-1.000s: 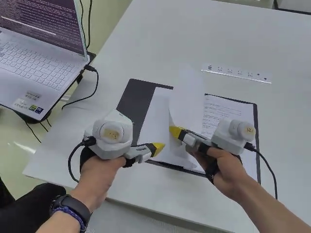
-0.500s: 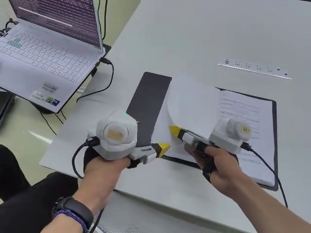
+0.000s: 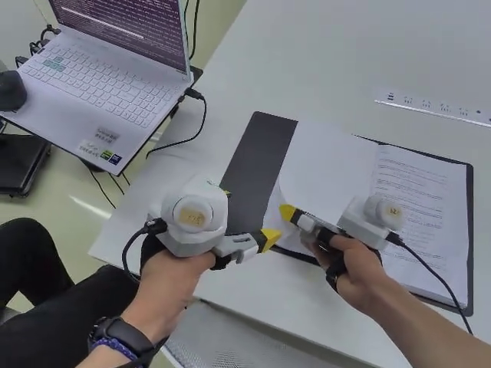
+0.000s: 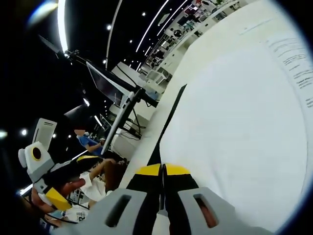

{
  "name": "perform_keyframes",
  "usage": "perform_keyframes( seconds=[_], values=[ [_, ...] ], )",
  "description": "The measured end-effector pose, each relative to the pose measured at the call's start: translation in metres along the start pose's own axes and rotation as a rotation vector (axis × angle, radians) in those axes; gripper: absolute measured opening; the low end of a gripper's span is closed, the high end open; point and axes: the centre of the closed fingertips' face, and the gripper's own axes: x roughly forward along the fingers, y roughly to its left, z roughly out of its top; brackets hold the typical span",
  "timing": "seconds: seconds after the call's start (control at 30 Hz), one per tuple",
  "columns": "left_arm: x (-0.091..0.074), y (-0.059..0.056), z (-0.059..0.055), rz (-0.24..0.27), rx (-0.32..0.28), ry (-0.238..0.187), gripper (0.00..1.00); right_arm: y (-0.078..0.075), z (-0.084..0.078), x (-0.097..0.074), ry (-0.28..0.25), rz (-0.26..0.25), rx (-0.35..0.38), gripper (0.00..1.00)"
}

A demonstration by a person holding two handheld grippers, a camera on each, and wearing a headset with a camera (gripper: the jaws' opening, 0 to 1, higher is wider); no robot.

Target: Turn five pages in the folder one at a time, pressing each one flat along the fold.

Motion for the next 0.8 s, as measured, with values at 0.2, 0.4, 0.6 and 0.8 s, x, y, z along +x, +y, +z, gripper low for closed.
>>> perform_keyframes(
  seconds=[0.2,0.4,0.6,0.8],
  values=[
    [-0.002,0.004,-0.002,0.005,-0.009,0.001,0.65,-0.016,-0.008,0.009,0.033,-0.033,0.007,0.00],
    [0.000,0.006,-0.005,0.002,-0.016,0.005,0.64,-0.022,-0.015,0.013,0.067,-0.046,-0.009,0.04],
    [0.004,0.007,-0.006,-0.013,-0.011,0.011,0.64,-0.011,-0.017,0.014,0.071,-0.022,-0.007,0.13],
    [0.009,0.005,-0.008,-0.037,0.005,0.025,0.63,0.002,-0.017,0.011,0.071,0.024,-0.004,0.25]
  ],
)
